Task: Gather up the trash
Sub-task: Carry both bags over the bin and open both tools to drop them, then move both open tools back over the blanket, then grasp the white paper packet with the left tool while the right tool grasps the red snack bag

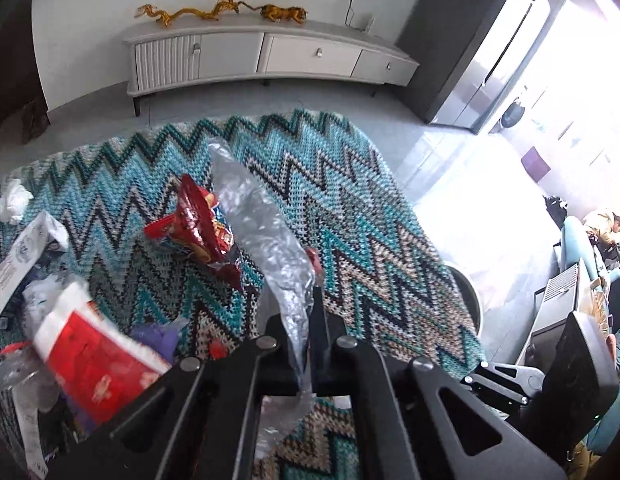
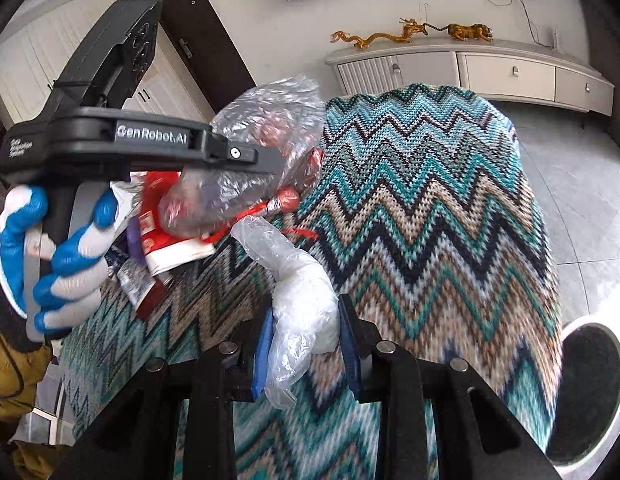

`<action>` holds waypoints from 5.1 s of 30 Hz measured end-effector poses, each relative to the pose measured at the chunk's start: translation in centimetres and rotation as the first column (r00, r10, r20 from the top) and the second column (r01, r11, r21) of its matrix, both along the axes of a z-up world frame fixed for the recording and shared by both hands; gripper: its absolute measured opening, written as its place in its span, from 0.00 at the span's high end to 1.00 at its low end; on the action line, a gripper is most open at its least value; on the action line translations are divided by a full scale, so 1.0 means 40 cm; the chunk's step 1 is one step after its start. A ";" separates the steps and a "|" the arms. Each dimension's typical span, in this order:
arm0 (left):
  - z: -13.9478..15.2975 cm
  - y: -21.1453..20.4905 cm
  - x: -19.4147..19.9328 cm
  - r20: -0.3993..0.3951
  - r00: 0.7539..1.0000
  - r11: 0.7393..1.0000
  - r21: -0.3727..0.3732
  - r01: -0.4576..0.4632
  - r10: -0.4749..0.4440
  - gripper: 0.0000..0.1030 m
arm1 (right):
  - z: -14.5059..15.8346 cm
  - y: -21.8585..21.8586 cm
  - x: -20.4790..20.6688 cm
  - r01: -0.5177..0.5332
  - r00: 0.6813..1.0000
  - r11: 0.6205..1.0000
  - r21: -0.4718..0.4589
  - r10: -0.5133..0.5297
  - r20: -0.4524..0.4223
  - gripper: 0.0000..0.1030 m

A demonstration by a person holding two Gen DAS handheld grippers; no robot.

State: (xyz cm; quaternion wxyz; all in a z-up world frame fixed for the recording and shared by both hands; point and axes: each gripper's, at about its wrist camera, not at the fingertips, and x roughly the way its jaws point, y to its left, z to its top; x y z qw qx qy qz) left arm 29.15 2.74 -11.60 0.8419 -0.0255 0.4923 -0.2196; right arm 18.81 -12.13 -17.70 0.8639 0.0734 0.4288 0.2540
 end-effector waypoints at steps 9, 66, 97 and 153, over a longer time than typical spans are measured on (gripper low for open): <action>0.199 -0.020 -0.148 0.145 0.989 0.999 -0.025 0.027 -0.023 0.99 | 0.096 -0.064 -0.138 0.079 0.994 0.997 0.026 -0.081 0.080 0.72; -0.099 -0.882 -0.162 0.014 0.919 0.919 -0.012 0.394 -0.394 0.53 | -0.203 -0.833 -0.217 0.741 0.657 0.668 -0.061 -0.742 -0.134 0.45; 0.438 -0.040 -0.507 0.533 0.844 0.991 -0.062 0.116 -0.065 0.31 | 0.560 -0.354 -0.555 0.681 0.603 0.724 0.109 -0.639 0.478 0.09; -0.115 0.579 -0.200 0.177 0.967 0.979 0.056 -0.194 0.181 0.34 | 0.130 0.437 0.127 -0.068 0.996 0.984 -0.163 0.076 0.046 0.28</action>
